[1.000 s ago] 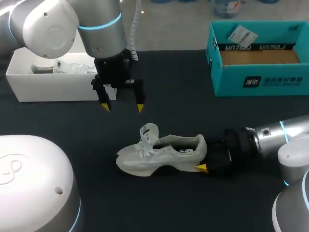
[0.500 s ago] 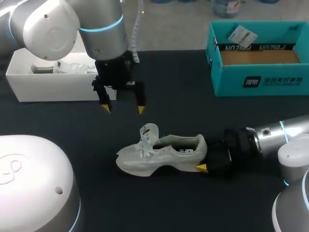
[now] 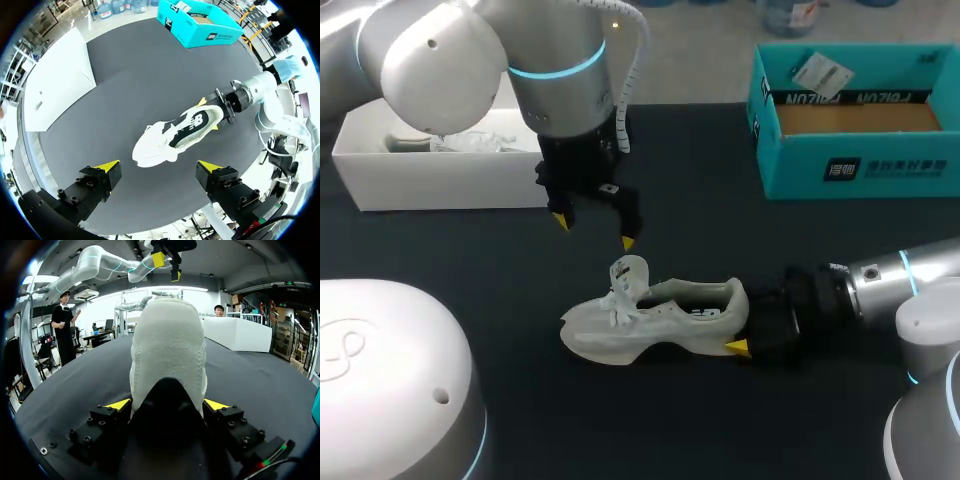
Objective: Take the shoe out of the shoebox, open the shoe tongue, remove and reinsert the insole, then place the shoe into the shoebox
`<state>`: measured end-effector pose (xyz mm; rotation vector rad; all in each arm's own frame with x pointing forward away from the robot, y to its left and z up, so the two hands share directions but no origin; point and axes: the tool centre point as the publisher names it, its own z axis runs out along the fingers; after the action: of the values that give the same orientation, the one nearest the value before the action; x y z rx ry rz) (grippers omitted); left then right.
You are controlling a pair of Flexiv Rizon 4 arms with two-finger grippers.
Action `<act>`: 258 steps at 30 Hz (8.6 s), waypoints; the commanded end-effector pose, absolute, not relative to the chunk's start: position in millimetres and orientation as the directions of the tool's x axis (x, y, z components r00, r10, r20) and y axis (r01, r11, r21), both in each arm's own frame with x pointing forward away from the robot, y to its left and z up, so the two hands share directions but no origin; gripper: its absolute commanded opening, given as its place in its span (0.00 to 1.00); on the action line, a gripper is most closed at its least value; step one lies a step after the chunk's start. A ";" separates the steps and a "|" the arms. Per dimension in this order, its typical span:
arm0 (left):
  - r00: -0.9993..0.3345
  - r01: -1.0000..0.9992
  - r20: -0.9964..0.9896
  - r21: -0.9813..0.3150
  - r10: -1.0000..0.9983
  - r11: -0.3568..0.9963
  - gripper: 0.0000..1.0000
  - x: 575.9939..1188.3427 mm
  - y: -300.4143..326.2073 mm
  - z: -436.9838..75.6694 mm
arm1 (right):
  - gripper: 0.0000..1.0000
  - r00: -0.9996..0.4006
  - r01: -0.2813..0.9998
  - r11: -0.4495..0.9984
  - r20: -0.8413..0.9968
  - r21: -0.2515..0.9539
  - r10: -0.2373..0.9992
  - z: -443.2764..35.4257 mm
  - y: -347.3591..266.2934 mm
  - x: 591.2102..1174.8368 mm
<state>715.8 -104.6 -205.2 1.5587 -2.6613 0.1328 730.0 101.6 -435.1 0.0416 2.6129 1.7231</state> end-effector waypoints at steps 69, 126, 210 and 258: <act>-0.998 -0.005 -0.070 -0.011 -0.006 1.000 0.00 696.7 -205.9 -290.9 | 0.00 -1.000 0.016 0.396 0.005 0.918 0.030 -442.2 103.8 729.8; -0.996 0.032 -0.077 0.018 0.033 0.999 0.29 684.6 -211.8 -365.7 | 0.00 -1.000 0.016 0.396 0.005 0.918 0.030 -442.2 103.8 729.8; -0.942 -0.026 -0.328 -0.114 -0.063 0.993 0.00 711.8 -187.5 -339.5 | 0.00 -1.000 0.016 0.396 0.005 0.918 0.030 -442.2 103.8 729.8; -0.979 -0.052 -0.197 0.036 -0.044 0.998 0.32 723.0 -225.4 -398.1 | 0.00 -1.000 0.016 0.396 0.005 0.918 0.030 -442.2 103.8 729.8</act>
<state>716.3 -219.4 -386.4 0.0837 -3.3504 -0.0646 730.1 101.3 -435.4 0.0405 2.6112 1.7233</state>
